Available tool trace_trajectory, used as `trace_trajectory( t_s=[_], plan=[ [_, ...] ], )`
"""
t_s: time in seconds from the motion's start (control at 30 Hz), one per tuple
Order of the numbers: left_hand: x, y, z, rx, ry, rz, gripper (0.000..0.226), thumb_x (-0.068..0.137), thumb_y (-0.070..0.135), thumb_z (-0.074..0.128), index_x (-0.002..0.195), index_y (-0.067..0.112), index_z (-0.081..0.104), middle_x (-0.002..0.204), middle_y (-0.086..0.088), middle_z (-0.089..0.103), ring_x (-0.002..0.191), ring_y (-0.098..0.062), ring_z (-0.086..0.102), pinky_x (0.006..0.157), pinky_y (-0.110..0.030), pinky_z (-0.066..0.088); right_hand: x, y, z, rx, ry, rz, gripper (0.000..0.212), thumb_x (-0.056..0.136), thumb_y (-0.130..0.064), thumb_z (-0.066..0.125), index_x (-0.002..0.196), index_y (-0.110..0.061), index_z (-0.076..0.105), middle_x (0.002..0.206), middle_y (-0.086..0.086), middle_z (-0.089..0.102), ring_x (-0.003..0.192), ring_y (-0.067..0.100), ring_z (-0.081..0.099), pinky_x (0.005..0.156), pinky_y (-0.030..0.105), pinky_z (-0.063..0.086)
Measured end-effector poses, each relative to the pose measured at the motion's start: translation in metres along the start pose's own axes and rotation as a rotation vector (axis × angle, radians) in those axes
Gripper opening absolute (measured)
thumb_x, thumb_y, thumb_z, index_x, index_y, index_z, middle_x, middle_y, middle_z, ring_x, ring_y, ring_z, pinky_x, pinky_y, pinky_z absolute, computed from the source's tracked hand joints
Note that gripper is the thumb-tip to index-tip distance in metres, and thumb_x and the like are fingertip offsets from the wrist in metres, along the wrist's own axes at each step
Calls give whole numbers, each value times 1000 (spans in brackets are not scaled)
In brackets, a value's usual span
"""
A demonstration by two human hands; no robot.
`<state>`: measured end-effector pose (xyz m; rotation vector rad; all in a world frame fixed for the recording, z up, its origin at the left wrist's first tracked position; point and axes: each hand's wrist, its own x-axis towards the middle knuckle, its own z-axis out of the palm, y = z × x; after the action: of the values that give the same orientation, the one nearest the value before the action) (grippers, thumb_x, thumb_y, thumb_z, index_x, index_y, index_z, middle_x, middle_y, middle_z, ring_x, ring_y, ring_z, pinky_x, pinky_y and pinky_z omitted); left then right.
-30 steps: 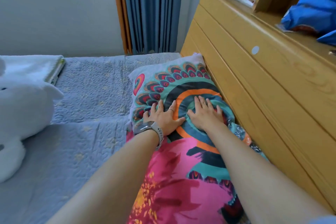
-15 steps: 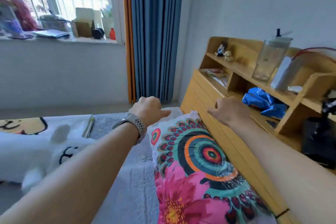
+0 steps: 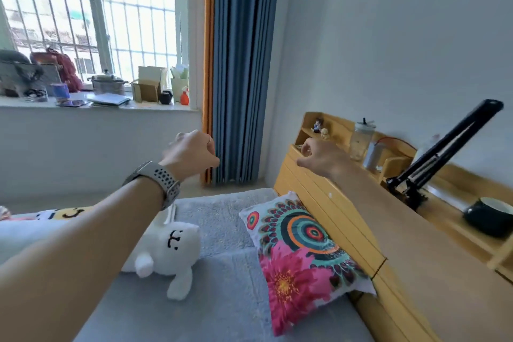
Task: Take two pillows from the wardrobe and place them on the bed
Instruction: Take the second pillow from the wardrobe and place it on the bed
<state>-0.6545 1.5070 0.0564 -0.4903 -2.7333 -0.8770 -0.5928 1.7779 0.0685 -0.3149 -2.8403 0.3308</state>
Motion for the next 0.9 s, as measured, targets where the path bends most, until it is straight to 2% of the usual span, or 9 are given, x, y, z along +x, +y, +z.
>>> trace_trajectory(
  t_s=[0.13, 0.3, 0.37, 0.47, 0.53, 0.63, 0.77, 0.83, 0.9],
  plan=[
    [-3, 29, -14, -22, -22, 89, 16, 77, 16, 72, 64, 20, 64, 69, 3, 63, 65, -11, 56, 51, -22, 37, -38, -14, -34, -34, 50, 37, 34, 81, -40, 62, 107, -17, 61, 107, 5, 66, 97, 24, 60, 83, 38, 52],
    [1, 64, -3, -99, -82, 166, 14, 74, 17, 74, 63, 20, 65, 71, 1, 65, 71, -16, 61, 59, -29, 50, -76, -5, -65, -115, 117, 85, 38, 85, -42, 60, 115, -19, 59, 110, 4, 64, 100, 25, 59, 74, 35, 43],
    [-2, 77, 7, -145, -111, 178, 13, 74, 16, 74, 65, 17, 66, 72, -2, 67, 72, -20, 64, 67, -36, 57, -91, 4, -72, -141, 110, 122, 38, 85, -41, 61, 115, -18, 59, 110, 5, 65, 101, 25, 59, 80, 37, 46],
    [-10, 97, 21, -180, -155, 197, 11, 75, 16, 75, 67, 15, 67, 71, -5, 69, 70, -21, 68, 72, -38, 60, -115, 20, -78, -123, 88, 195, 31, 85, -37, 60, 108, -17, 59, 109, 7, 64, 107, 28, 56, 101, 49, 44],
    [-13, 111, 27, -196, -185, 215, 12, 76, 16, 76, 67, 15, 68, 67, -5, 69, 64, -17, 67, 69, -36, 61, -130, 31, -80, -94, 71, 224, 29, 85, -35, 60, 107, -16, 59, 110, 8, 63, 106, 27, 56, 95, 47, 49],
    [-23, 131, 36, -228, -244, 240, 12, 76, 11, 75, 67, 14, 67, 63, -3, 67, 54, -11, 62, 54, -26, 55, -154, 50, -87, -84, 75, 251, 28, 85, -33, 64, 107, -16, 60, 107, 6, 63, 95, 23, 60, 84, 41, 54],
    [-47, 148, 50, -240, -296, 235, 12, 78, 10, 73, 68, 12, 67, 59, -4, 64, 49, -11, 56, 48, -22, 48, -183, 74, -95, -123, 102, 244, 18, 86, -31, 63, 98, -21, 56, 98, 2, 62, 84, 18, 55, 60, 29, 42],
    [-67, 156, 58, -248, -308, 220, 10, 79, 10, 73, 71, 10, 67, 57, -4, 63, 48, -11, 54, 46, -22, 47, -202, 87, -96, -103, 95, 242, 18, 87, -30, 63, 100, -19, 57, 98, 2, 62, 84, 18, 56, 61, 29, 42],
    [-93, 165, 65, -252, -307, 207, 10, 80, 10, 72, 72, 9, 67, 57, -3, 62, 47, -10, 52, 44, -20, 46, -225, 101, -97, -101, 77, 236, 24, 87, -30, 62, 106, -16, 61, 102, 5, 65, 89, 21, 59, 71, 34, 50]
  ],
)
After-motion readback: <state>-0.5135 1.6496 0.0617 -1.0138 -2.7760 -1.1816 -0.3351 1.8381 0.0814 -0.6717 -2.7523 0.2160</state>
